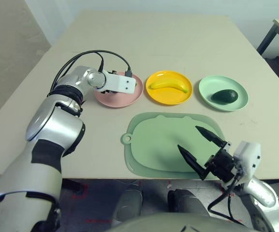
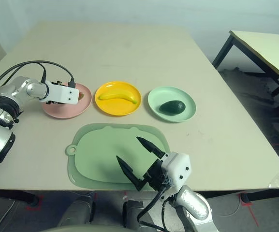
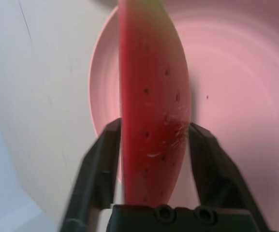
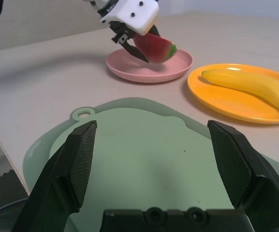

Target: Place the fruits into color-matched plates.

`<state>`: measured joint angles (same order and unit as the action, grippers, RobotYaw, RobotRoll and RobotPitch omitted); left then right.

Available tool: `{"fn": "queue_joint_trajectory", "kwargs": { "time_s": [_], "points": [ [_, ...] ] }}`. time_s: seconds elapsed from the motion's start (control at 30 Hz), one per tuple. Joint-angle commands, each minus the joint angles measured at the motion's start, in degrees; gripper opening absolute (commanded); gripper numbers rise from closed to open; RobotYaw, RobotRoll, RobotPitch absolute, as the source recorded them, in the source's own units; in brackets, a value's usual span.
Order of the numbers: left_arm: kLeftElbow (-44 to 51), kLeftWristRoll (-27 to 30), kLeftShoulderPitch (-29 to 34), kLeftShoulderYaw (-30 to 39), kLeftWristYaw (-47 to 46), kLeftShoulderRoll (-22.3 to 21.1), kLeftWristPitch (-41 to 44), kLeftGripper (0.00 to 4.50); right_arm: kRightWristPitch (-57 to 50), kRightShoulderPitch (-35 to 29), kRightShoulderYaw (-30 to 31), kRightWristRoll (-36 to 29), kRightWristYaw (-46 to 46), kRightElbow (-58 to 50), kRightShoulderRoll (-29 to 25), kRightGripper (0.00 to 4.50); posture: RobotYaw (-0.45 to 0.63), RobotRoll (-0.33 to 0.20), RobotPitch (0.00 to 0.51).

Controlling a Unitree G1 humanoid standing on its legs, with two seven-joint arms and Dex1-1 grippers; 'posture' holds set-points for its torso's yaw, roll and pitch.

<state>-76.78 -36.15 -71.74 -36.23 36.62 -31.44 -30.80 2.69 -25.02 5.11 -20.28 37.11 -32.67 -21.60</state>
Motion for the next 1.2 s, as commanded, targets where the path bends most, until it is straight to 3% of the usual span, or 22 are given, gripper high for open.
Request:
{"fn": "queue_joint_trajectory", "kwargs": {
  "time_s": [0.03,0.1,0.37,0.5,0.63,0.73,0.87,1.03,1.2],
  "points": [
    [-0.9,-0.6,0.9,0.9,1.0,0.1,0.0,3.84,0.4,-0.3,0.7,0.0,-0.5,-0.6,0.2,4.5,0.1,0.0,0.099],
    [-0.9,-0.5,1.1,1.1,1.3,0.0,-0.1,4.48,0.4,-0.3,1.0,0.2,-0.7,-0.7,0.4,4.5,0.11,0.0,0.098],
    [-0.5,0.8,0.6,3.0,2.3,-1.3,-0.5,4.48,0.4,-0.1,1.3,-0.1,-0.6,-0.1,0.3,4.5,0.11,0.0,0.094],
    [0.2,7.6,0.5,10.0,8.5,-2.2,-0.6,4.48,0.5,1.6,-2.3,-0.6,-2.6,2.6,0.9,4.5,0.11,0.0,0.092],
    [3.2,19.7,3.5,20.8,20.4,-2.8,-1.2,4.48,1.5,4.3,-7.1,-1.7,-4.1,7.9,1.7,4.5,0.09,0.0,0.094],
    [13.5,33.0,11.0,30.0,29.8,-3.0,5.4,4.48,4.4,6.2,-9.6,-0.3,-3.2,15.4,1.1,4.5,0.11,0.0,0.093],
    [33.0,43.4,22.5,37.4,28.4,-3.2,19.0,4.48,6.6,7.8,-12.7,-0.8,-3.1,22.2,1.2,4.5,0.17,0.0,0.089],
    [54.6,50.9,35.7,43.2,21.5,-3.1,33.6,4.48,11.1,9.7,-15.5,-1.0,-1.4,30.5,1.3,4.5,0.21,0.0,0.087],
    [62.9,57.0,44.4,50.0,11.5,-0.5,43.8,4.48,13.5,10.7,-17.7,-0.8,-2.0,34.4,1.7,4.5,0.2,0.0,0.094]
  ]
}}
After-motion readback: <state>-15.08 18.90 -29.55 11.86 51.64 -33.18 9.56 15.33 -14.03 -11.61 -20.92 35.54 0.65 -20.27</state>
